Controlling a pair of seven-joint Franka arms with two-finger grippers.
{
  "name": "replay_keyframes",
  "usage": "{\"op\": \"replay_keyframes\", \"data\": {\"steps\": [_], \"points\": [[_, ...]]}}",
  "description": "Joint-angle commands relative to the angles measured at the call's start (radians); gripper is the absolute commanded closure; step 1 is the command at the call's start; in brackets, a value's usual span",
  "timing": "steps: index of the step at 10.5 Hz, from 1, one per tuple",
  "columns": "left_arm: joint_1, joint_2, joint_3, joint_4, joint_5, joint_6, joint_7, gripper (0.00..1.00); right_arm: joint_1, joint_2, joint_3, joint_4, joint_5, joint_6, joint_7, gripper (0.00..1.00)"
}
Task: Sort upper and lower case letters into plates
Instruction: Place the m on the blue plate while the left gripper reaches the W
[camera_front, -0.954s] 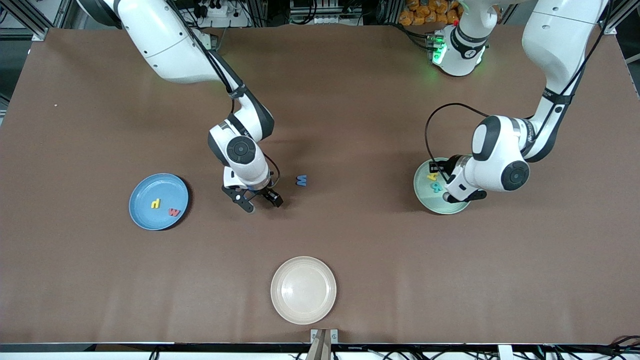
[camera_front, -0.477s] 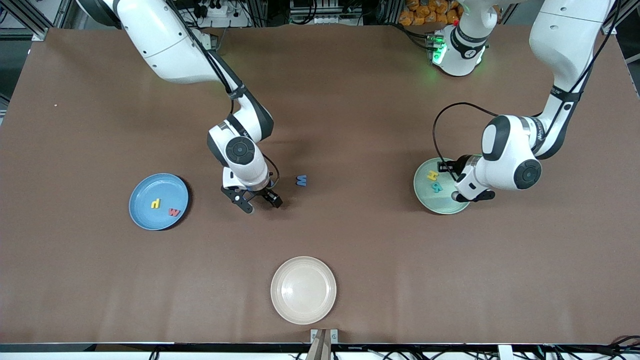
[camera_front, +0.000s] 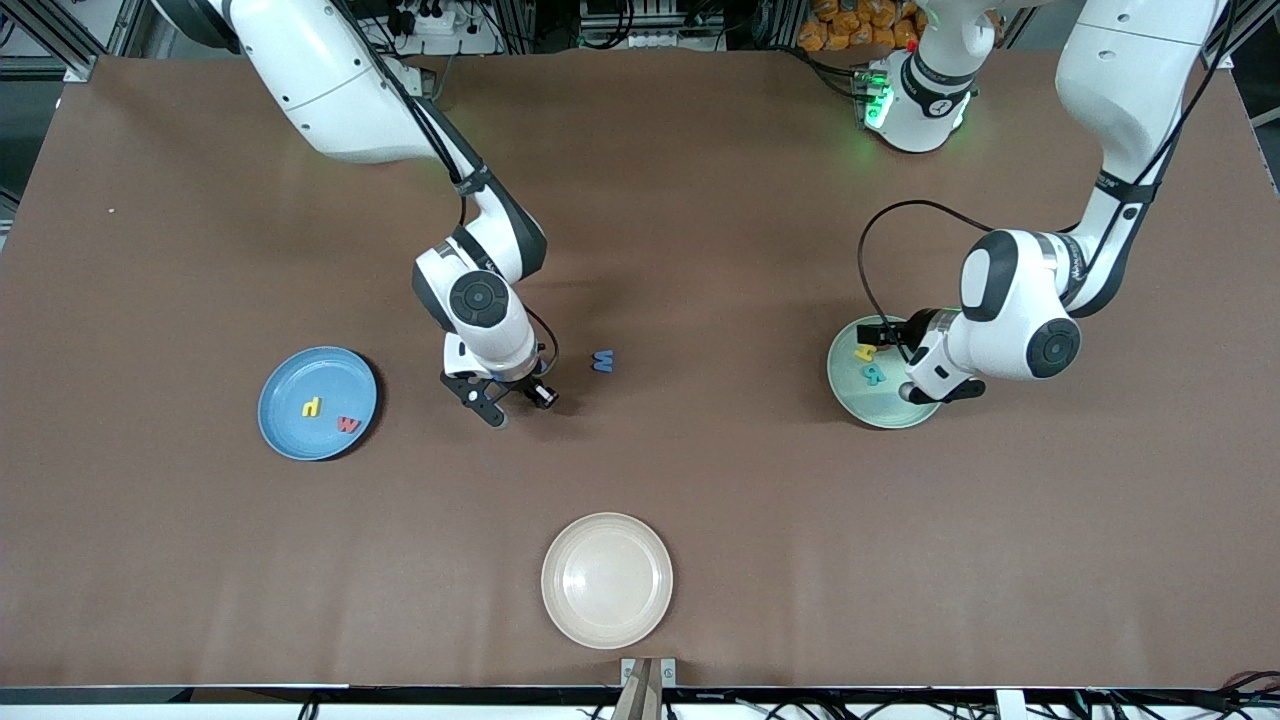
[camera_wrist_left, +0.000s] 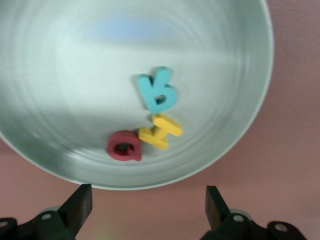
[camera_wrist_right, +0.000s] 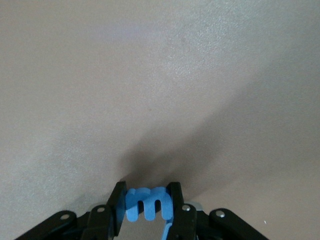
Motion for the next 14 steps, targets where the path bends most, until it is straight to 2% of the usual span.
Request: {"op": "replay_keyframes", "data": {"steps": [1,4,6,10,13,14], "points": [[-0.091,-0.032,0.002,-0.021,-0.097,0.034,-0.14,0.0,-0.011,-0.039,0.006,-0.019,-0.019,-0.003,0.005,1.0],[-0.236,-0.007,-0.008,-0.018,-0.213,0.19,-0.348,0.0,-0.105,-0.147,0.0,-0.032,-0.032,-0.107,-0.044,1.0],[-0.339,0.013,-0.008,-0.006,-0.276,0.293,-0.509,0.0,-0.181,-0.176,-0.022,-0.032,-0.054,-0.132,-0.09,1.0],[-0.485,0.118,-0.008,0.108,-0.377,0.466,-0.788,0.0,-0.347,-0.166,-0.024,-0.033,-0.25,-0.231,-0.096,1.0],[-0.568,0.229,-0.008,0.226,-0.47,0.635,-1.109,0.0,-0.404,-0.184,-0.041,-0.128,-0.275,-0.276,-0.154,1.0],[-0.588,0.25,-0.008,0.249,-0.47,0.674,-1.195,0.0,-0.415,-0.208,-0.043,-0.166,-0.278,-0.276,-0.154,0.51]]}}
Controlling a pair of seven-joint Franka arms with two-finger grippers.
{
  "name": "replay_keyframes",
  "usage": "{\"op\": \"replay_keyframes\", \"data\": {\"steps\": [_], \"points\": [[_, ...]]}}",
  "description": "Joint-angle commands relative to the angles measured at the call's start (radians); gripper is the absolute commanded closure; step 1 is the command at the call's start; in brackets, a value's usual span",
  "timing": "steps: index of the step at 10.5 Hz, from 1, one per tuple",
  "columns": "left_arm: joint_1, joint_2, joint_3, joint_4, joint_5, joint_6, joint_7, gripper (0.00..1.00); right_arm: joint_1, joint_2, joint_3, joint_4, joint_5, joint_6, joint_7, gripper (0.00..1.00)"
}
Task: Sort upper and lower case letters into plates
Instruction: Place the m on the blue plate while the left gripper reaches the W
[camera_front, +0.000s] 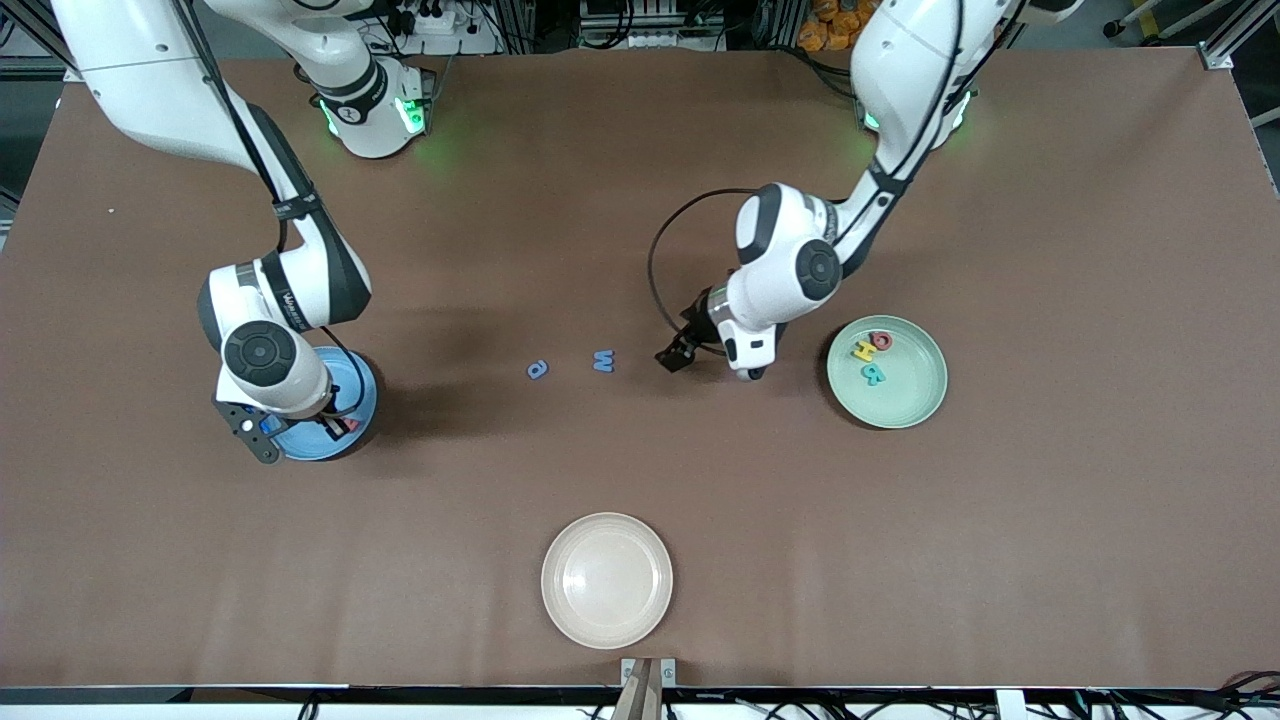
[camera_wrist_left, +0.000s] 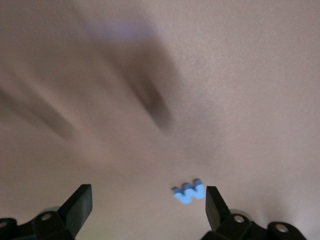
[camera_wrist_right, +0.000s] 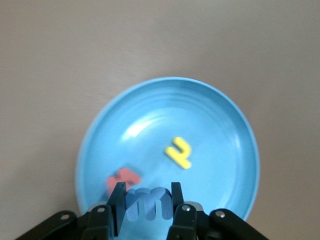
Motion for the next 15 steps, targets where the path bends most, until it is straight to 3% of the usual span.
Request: {"op": "replay_keyframes", "data": {"steps": [1,3,5,8,15], "points": [[-0.039,0.072,0.008,0.097,-0.025,0.059,-0.157,0.0,-0.021,-0.057,0.005,-0.077,-0.027,-0.003,-0.005,0.01],[-0.047,0.11,0.007,0.137,-0.046,0.082,-0.166,0.0,-0.017,-0.054,0.007,-0.065,-0.025,-0.004,-0.002,0.0],[-0.073,0.131,0.004,0.158,-0.205,0.153,-0.192,0.0,-0.006,-0.054,0.01,-0.058,-0.015,-0.003,0.001,0.0],[-0.081,0.179,0.001,0.22,-0.324,0.174,-0.195,0.0,0.034,-0.054,0.045,-0.054,0.016,0.01,0.028,0.0],[-0.133,0.262,-0.024,0.287,-0.367,0.237,-0.189,0.0,-0.023,0.004,0.051,0.066,0.053,0.004,0.041,0.0]]}}
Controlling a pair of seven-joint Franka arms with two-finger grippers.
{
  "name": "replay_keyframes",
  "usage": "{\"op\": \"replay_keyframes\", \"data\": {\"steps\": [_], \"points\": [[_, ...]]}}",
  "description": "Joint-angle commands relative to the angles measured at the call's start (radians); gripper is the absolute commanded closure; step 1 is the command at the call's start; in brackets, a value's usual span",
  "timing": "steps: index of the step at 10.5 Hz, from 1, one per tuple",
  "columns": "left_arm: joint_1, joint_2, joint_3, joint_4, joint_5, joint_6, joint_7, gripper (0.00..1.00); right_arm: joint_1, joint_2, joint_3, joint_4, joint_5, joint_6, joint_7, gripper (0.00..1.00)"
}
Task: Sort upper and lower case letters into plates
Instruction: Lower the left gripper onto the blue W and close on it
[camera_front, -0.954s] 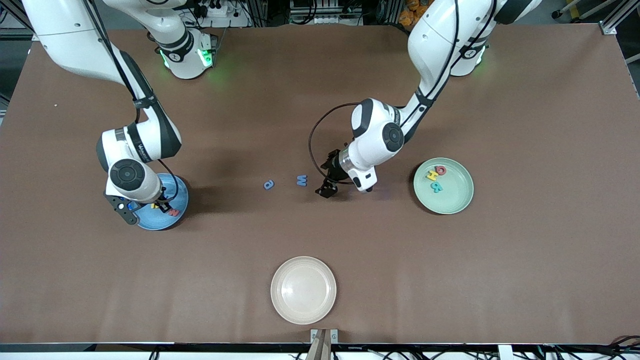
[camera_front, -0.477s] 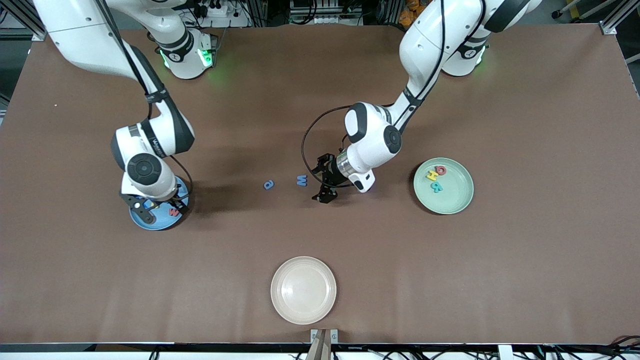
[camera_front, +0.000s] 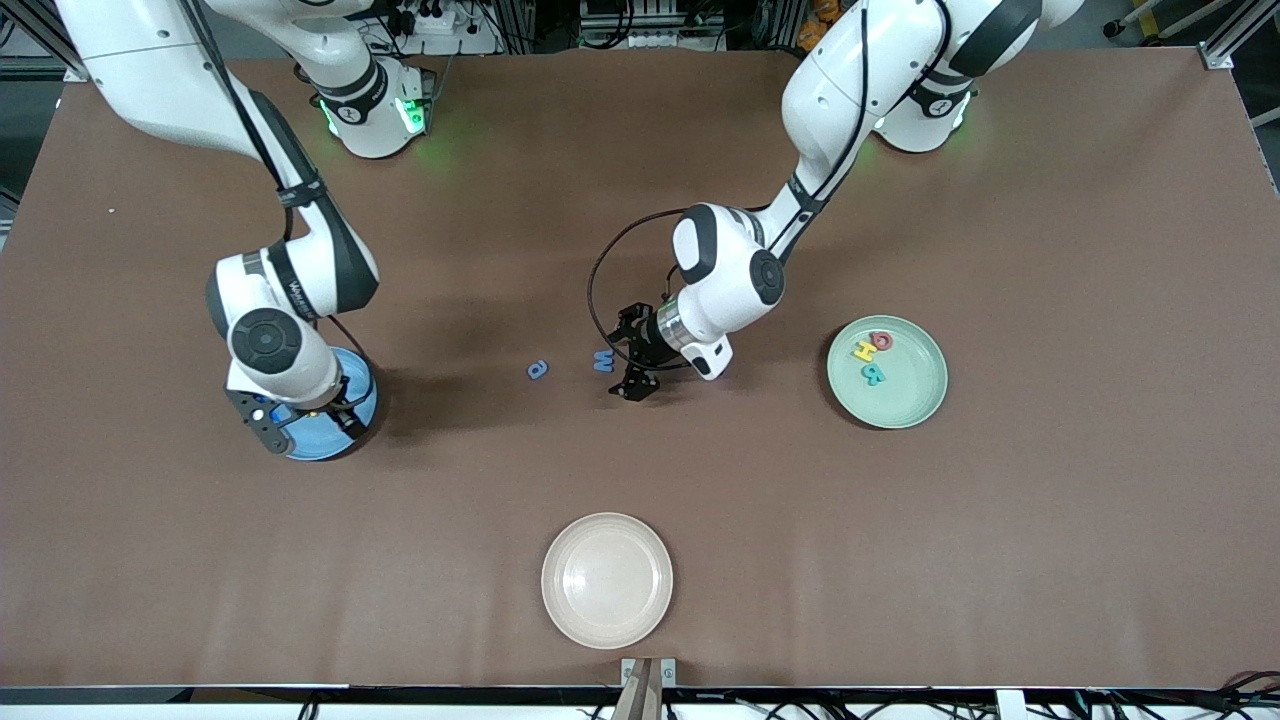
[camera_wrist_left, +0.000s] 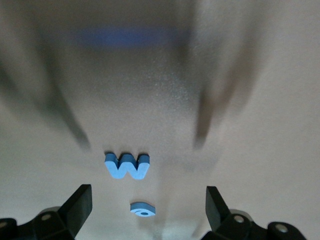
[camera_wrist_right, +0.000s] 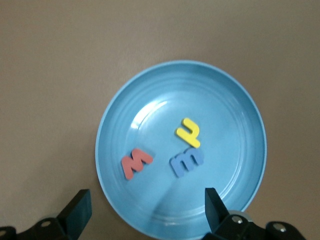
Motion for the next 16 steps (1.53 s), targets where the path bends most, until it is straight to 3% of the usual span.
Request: {"op": "replay_keyframes", "data": {"steps": [1,5,6,8,10,11,16], "points": [[-0.032,0.049,-0.002,0.054,-0.027,0.054,-0.012,0.0,-0.017,0.045,0.009,0.077,0.016,-0.013,-0.005,0.0],[-0.041,0.086,-0.002,0.097,-0.027,0.059,-0.007,0.0,-0.039,0.053,0.007,0.093,0.015,-0.014,-0.015,0.0],[-0.044,0.092,-0.002,0.098,-0.025,0.059,-0.005,0.1,-0.039,0.054,0.007,0.093,0.015,-0.017,-0.014,0.0],[-0.05,0.109,-0.002,0.12,-0.024,0.059,-0.001,0.15,-0.041,0.054,0.007,0.093,0.015,-0.023,-0.015,0.0],[-0.058,0.109,-0.001,0.12,-0.021,0.059,-0.001,0.43,-0.039,0.054,0.007,0.093,0.015,-0.023,-0.015,0.0],[-0.058,0.107,-0.001,0.12,-0.021,0.059,0.004,0.5,-0.041,0.054,0.007,0.096,0.016,-0.022,-0.015,0.0],[-0.044,0.092,-0.001,0.092,-0.015,0.057,0.045,0.49,-0.041,0.056,0.007,0.107,0.016,-0.023,-0.015,0.0]]}}
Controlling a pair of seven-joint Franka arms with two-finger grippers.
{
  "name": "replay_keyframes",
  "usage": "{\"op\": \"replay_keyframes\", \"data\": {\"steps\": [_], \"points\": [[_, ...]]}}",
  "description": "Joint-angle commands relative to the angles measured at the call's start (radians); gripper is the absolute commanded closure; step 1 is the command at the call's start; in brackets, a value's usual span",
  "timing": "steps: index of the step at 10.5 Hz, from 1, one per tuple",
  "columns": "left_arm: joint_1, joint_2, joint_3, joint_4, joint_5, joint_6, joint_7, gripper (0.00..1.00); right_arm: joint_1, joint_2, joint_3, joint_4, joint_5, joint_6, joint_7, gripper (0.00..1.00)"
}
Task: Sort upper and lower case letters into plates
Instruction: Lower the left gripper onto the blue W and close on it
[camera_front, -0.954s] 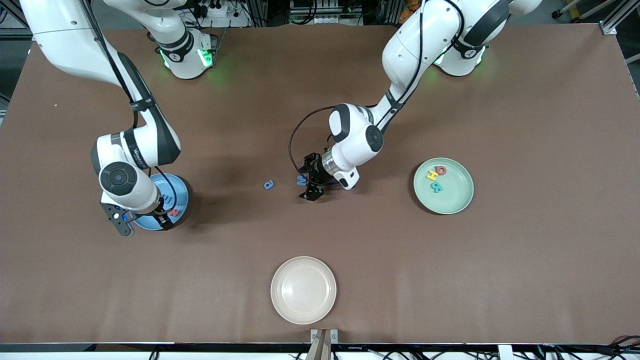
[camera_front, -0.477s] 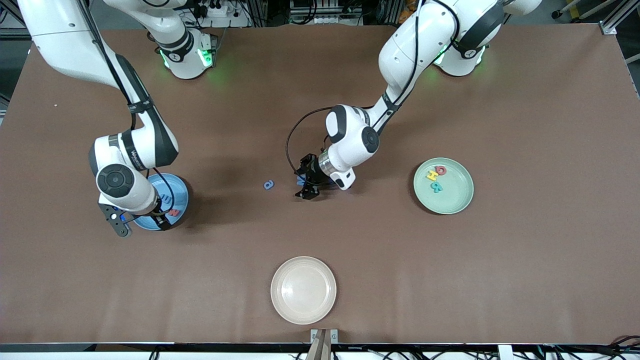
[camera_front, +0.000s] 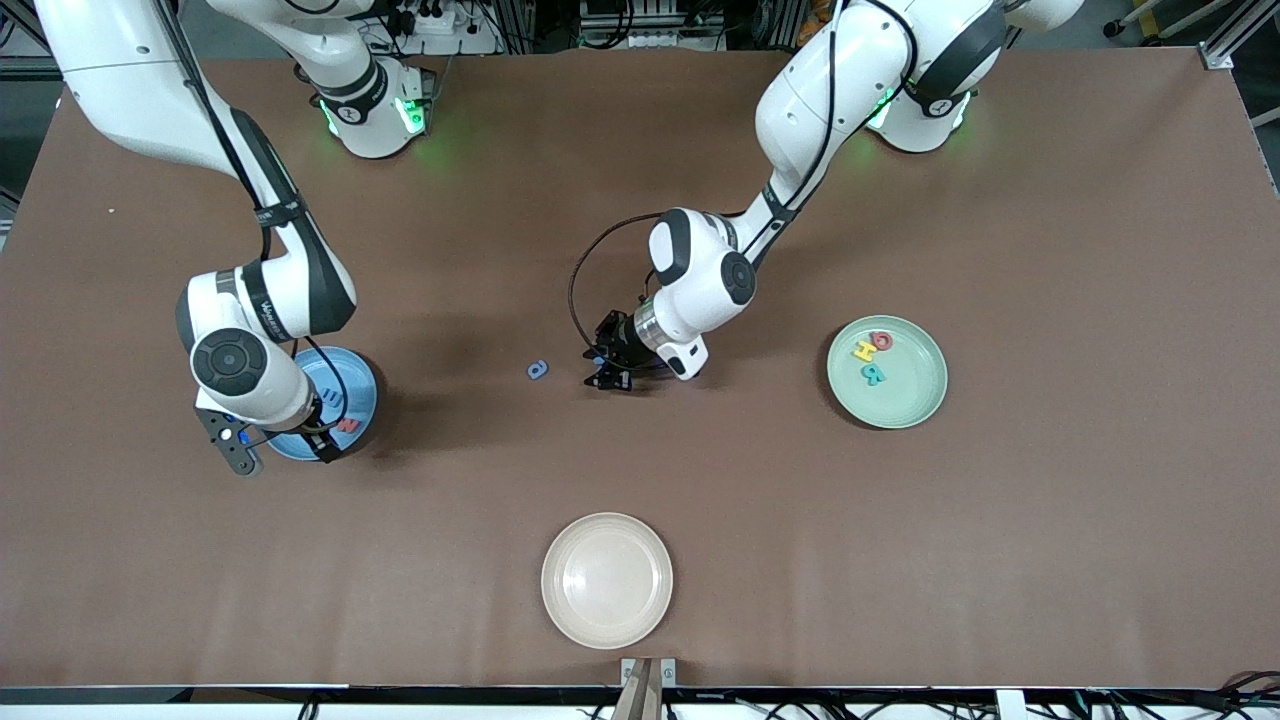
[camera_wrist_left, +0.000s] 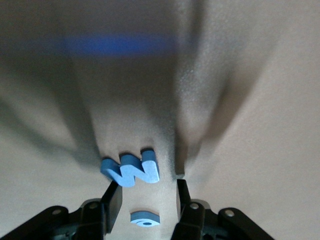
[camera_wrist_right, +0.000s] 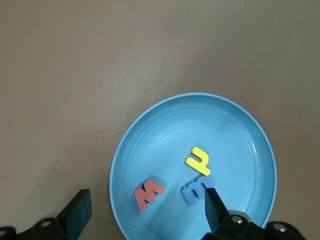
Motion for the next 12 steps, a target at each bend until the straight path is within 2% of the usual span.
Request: {"op": "replay_keyframes", "data": {"steps": [1,6,9,12], "points": [[0.001,0.0,0.001,-0.011,-0.014,0.018,0.028,0.47,-0.014,0.009,0.012,0.024,0.016,-0.015,-0.014,0.0],[0.01,-0.034,0.001,-0.08,-0.016,0.016,0.072,0.37,-0.013,0.007,0.013,0.025,0.016,-0.015,-0.014,0.0],[0.032,-0.063,-0.001,-0.142,-0.016,0.013,0.115,0.37,-0.013,0.007,0.013,0.025,0.016,-0.017,-0.013,0.0],[0.033,-0.062,-0.001,-0.153,-0.017,0.013,0.136,0.38,-0.011,0.007,0.013,0.027,0.016,-0.017,-0.013,0.0]]}}
